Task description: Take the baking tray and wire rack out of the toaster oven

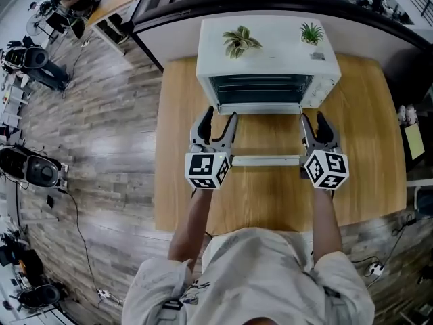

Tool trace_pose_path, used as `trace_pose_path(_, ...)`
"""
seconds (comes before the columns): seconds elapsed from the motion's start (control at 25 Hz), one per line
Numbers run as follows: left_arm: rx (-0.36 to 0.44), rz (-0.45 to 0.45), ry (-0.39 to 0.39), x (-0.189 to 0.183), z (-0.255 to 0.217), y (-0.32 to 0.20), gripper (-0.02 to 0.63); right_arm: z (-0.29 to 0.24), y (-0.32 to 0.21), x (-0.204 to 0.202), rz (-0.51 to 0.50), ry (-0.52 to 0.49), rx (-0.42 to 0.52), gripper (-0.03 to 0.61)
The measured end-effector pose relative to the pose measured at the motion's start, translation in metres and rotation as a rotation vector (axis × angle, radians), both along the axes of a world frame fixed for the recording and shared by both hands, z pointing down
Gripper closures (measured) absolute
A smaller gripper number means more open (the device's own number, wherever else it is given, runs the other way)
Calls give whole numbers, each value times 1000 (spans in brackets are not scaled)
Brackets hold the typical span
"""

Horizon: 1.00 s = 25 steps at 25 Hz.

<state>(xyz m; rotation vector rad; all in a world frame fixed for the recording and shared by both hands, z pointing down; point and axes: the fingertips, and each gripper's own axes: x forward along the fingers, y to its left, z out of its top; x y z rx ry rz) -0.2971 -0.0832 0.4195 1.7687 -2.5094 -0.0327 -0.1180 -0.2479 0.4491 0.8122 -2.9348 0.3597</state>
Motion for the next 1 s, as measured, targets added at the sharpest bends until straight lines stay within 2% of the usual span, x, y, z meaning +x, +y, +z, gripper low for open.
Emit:
trace_pose_path(0.2,98,-22,280,-16,20,-6,351,14,-4,-13,-16,-46,-126,347)
trace_pose_path(0.36,138,-26,434,-22,39,-18,352,26,-9,-29,-29,-155,-322,348)
trace_pose_path(0.52,233,-28,680,-30,60,-32,353,37,-21,-42,-11,-283,-521,358)
trace_pose_path(0.68,279,-40,798,-38,76,-42,353,51,-31,-53,13,-361,-659,370)
trace_pose_path(0.84,373,-58,949,-48,92,-53,368,71,-44,-60,56,-423,-771,378)
trace_pose_path(1.0,417,-88,1045,-59,110,-64,387,89,-57,-68,94,-469,-848,386)
